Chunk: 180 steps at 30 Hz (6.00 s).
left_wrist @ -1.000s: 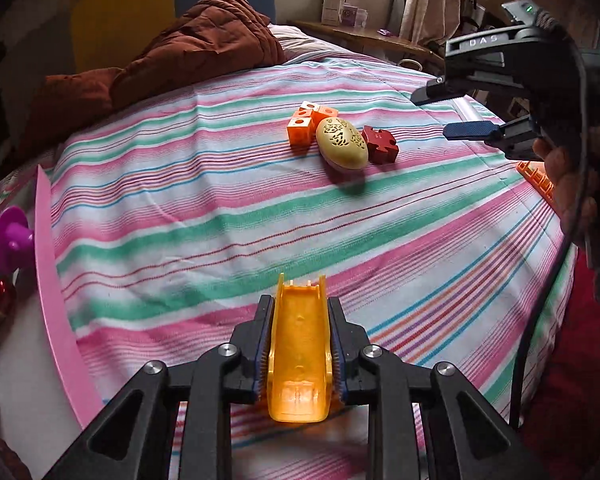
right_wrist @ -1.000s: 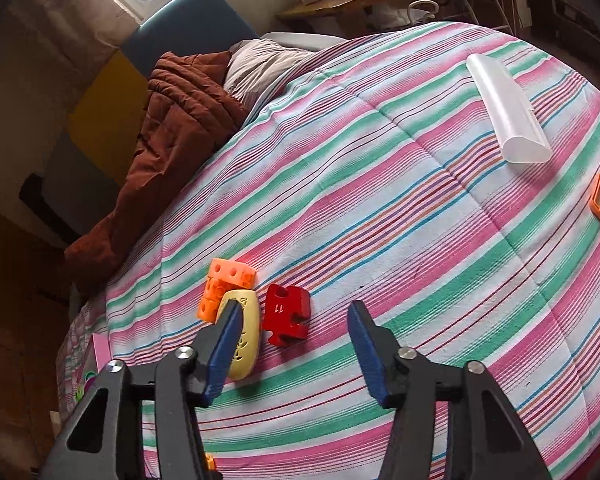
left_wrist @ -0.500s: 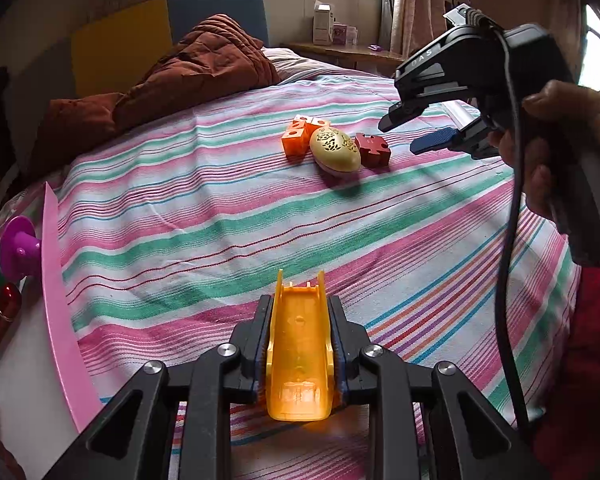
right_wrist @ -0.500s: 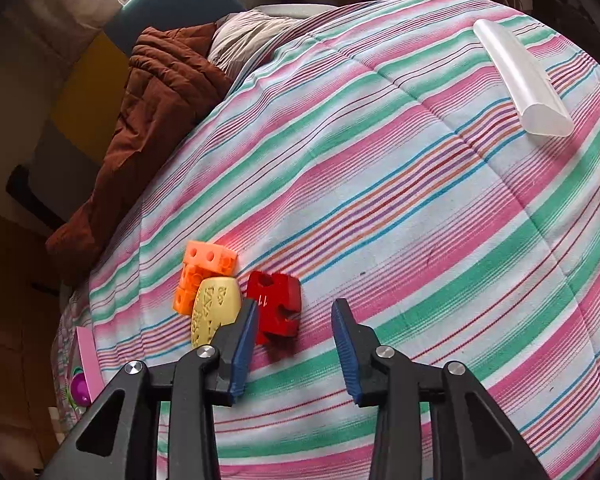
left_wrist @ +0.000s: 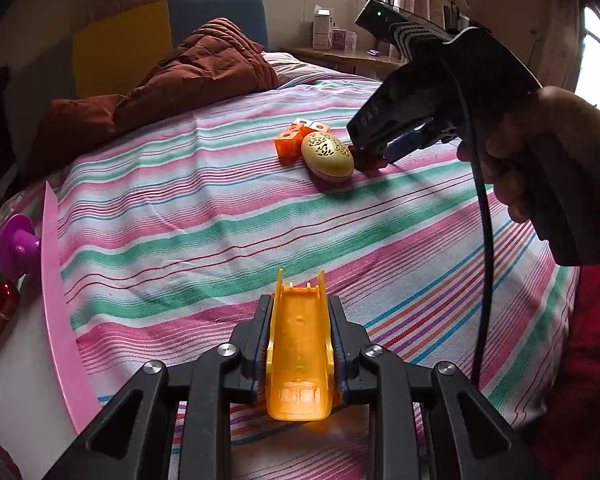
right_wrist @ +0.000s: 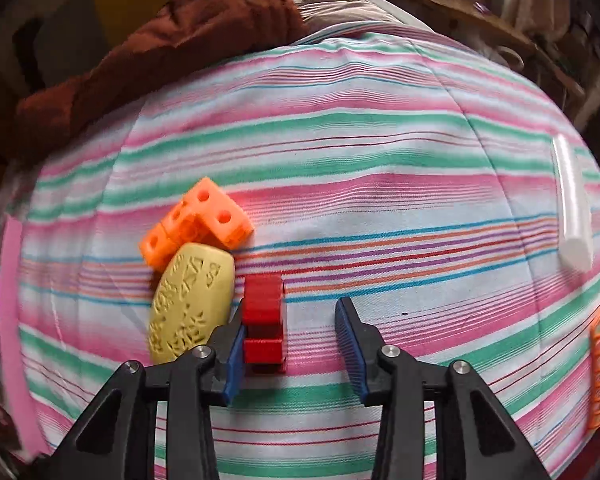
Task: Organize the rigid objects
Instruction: 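Grasp the red block with the right tool while the left tool holds the orange piece, then carry the orange piece into the tray and open the left tool, then carry the red block over the tray with the right tool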
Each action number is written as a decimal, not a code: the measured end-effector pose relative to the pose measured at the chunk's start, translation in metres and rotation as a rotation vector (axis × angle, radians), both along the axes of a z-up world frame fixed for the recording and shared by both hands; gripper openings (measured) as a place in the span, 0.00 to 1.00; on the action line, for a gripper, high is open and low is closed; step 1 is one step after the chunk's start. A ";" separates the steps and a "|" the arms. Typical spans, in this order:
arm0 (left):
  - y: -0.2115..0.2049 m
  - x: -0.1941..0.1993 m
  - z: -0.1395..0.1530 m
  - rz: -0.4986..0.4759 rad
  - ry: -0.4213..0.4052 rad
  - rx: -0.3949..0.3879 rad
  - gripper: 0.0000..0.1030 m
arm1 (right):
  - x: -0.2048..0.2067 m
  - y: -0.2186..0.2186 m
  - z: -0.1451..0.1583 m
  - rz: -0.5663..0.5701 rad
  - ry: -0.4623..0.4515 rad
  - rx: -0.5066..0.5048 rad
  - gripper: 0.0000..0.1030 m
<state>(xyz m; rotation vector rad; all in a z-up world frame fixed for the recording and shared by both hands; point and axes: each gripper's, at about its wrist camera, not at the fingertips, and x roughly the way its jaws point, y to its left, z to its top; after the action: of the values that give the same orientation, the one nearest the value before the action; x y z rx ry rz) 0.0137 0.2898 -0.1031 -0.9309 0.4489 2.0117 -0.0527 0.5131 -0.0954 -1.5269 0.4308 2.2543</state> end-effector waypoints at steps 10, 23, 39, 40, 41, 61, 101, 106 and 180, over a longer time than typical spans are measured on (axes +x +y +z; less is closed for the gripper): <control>-0.003 0.000 0.000 0.006 -0.009 0.014 0.25 | 0.061 0.016 -0.004 -0.048 0.133 -0.241 0.18; -0.004 0.002 -0.001 0.013 -0.016 0.024 0.25 | 0.054 0.024 0.029 -0.143 0.256 -0.039 0.39; -0.004 0.000 -0.001 0.014 -0.004 0.027 0.25 | 0.039 0.014 -0.003 -0.046 0.064 0.070 0.36; -0.004 -0.001 -0.001 0.015 -0.006 0.029 0.25 | 0.040 0.015 -0.002 -0.051 0.062 0.050 0.40; -0.004 -0.001 -0.001 0.015 -0.007 0.030 0.25 | 0.041 0.020 -0.001 -0.062 0.073 -0.008 0.48; -0.001 -0.001 0.000 0.026 -0.021 0.016 0.25 | 0.061 0.041 -0.002 -0.133 0.100 -0.059 0.14; -0.198 -0.069 0.089 0.471 -0.183 0.192 0.25 | 0.050 0.009 -0.007 0.003 0.044 0.199 0.14; -0.212 -0.106 0.076 0.542 -0.303 0.212 0.25 | 0.050 0.006 -0.006 0.008 0.032 0.215 0.14; -0.243 -0.036 0.093 0.618 0.016 0.091 0.49 | 0.029 -0.195 0.061 0.428 0.215 -0.099 0.14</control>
<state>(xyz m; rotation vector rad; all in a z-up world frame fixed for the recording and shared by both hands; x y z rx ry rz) -0.0221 0.0468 -0.0101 -1.0863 0.0704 2.5662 -0.0233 0.3185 -0.0342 -1.5472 0.2983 2.7808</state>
